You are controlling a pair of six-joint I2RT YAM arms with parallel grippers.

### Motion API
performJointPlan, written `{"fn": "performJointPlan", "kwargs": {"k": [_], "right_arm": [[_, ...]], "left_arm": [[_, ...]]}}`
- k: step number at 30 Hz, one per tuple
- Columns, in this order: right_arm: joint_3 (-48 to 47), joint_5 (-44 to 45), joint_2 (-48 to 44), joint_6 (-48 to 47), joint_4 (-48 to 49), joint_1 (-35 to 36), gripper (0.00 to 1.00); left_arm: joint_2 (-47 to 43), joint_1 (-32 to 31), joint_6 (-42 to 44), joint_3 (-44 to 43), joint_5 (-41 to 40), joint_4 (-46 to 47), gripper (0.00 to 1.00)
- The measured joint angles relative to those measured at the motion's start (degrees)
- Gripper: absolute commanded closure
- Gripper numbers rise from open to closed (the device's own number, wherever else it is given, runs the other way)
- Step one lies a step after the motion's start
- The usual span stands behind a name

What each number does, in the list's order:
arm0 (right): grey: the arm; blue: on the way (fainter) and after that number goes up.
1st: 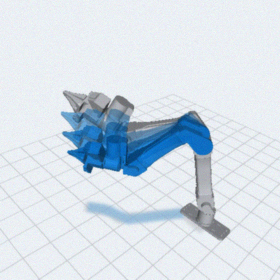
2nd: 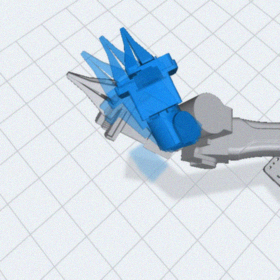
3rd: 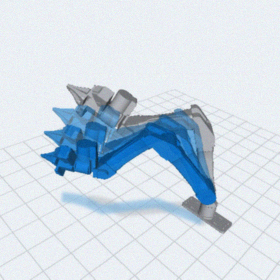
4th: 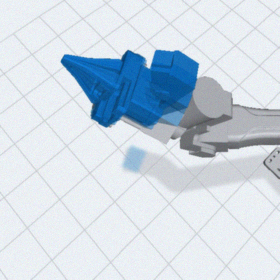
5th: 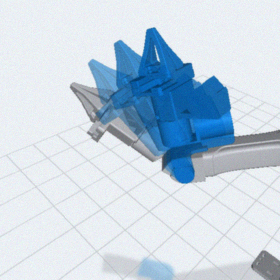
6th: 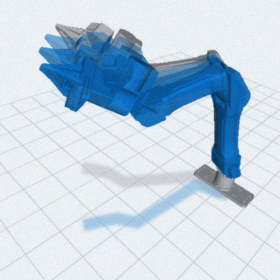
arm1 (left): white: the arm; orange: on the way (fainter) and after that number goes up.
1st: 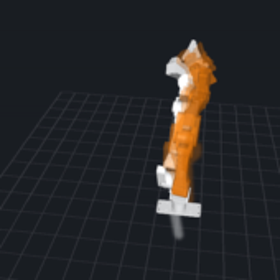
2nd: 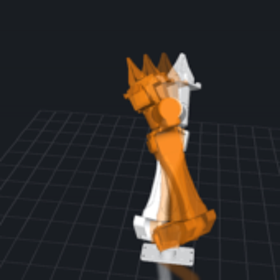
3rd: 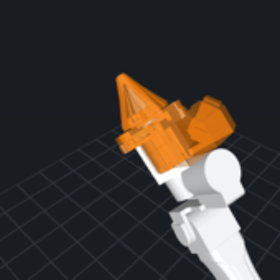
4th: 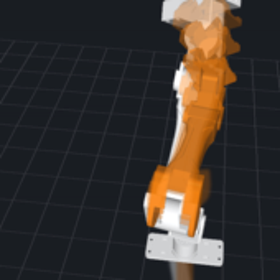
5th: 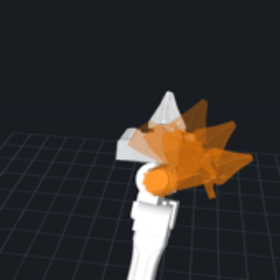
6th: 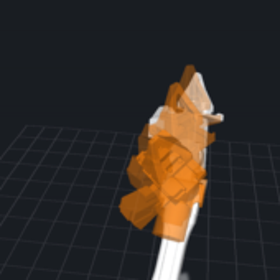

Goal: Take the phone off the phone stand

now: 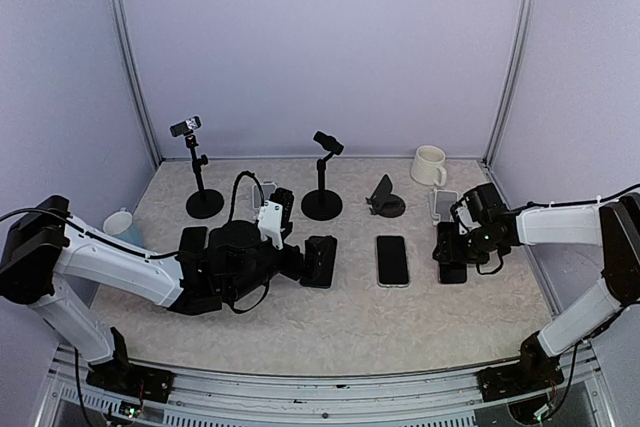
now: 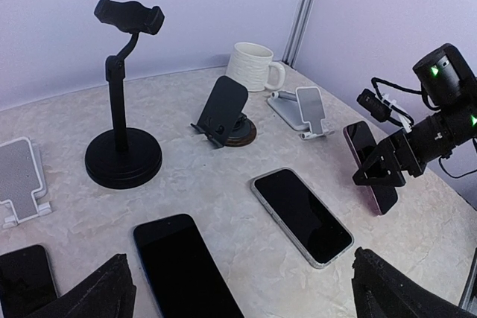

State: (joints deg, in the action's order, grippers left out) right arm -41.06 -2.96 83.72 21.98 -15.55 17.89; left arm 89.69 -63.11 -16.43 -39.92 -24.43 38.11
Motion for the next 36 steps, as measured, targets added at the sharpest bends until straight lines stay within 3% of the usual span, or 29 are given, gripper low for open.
{"fn": "performJointPlan", "kwargs": {"k": [31, 36], "right_arm": [[0.1, 2.1, 2.3, 0.2, 2.9, 0.0, 0.16], [-0.2, 1.7, 2.3, 0.2, 3.2, 0.0, 0.02]], "left_arm": [[0.0, 0.1, 0.0, 0.0, 0.0, -0.1, 0.01], [0.0, 0.2, 0.0, 0.0, 0.0, -0.5, 0.01]]}}
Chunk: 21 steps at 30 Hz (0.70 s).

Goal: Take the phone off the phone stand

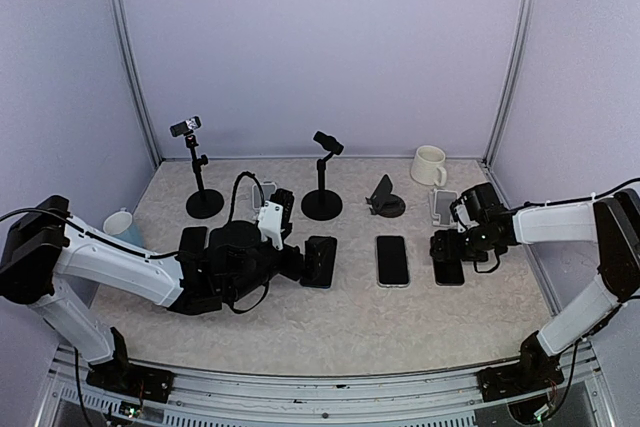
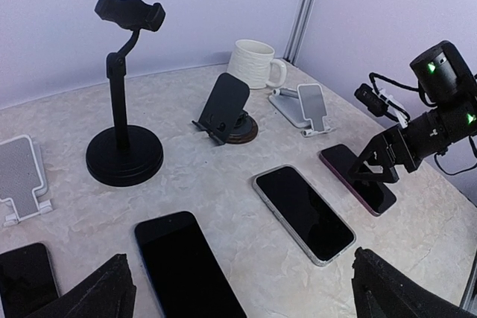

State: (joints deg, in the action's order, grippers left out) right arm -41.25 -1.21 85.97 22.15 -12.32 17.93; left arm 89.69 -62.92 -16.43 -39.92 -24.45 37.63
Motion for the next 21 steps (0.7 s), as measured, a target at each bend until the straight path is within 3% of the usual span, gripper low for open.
{"fn": "performJointPlan", "kwargs": {"k": [11, 21], "right_arm": [[-5.1, -1.7, -4.7, -3.1, 0.6, 0.0, 0.0], [-12.8, -7.0, -5.5, -6.8, 5.3, 0.0, 0.0]], "left_arm": [[-1.7, 1.9, -0.1, -0.7, 0.0, -5.1, 0.01], [-11.8, 9.3, -0.2, -3.3, 0.9, -16.9, 0.01]]}}
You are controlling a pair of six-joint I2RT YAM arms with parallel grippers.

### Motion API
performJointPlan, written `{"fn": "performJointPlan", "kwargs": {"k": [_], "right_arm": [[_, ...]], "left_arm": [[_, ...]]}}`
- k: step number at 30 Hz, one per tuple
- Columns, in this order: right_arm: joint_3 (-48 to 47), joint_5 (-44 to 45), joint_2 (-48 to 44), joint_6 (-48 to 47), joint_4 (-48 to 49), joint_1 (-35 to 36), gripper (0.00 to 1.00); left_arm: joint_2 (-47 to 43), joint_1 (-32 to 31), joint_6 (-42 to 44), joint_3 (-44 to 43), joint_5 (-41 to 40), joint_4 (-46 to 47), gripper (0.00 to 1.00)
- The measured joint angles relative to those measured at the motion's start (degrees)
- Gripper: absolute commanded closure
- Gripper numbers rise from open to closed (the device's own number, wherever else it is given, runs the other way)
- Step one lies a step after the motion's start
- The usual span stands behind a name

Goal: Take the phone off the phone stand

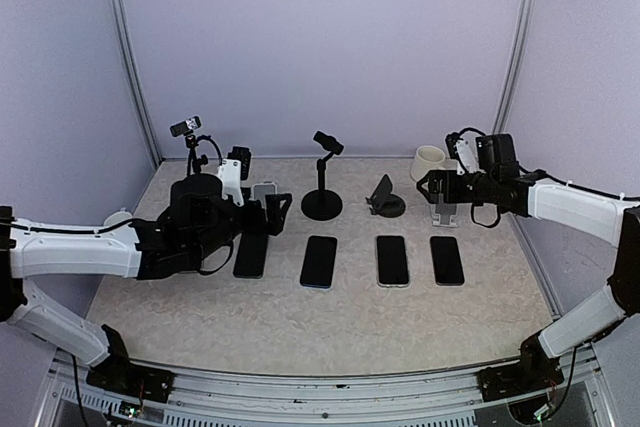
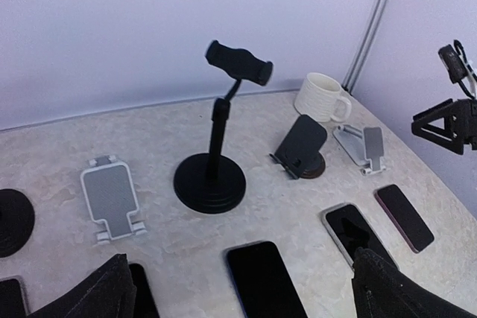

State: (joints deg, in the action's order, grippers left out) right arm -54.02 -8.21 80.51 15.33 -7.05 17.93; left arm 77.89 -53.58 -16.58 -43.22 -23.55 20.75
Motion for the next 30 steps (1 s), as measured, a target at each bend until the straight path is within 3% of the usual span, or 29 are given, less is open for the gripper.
{"fn": "performJointPlan", "kwargs": {"k": [14, 30], "right_arm": [[1.4, -9.6, 1.1, 0.0, 12.2, 0.0, 0.0], [15.4, -14.7, 1.1, 2.5, 23.2, 0.0, 0.0]], "left_arm": [[-13.4, 25.4, -3.5, -1.8, 14.1, -16.6, 0.01], [-15.1, 28.5, -6.0, 6.3, 19.7, -21.2, 0.01]]}}
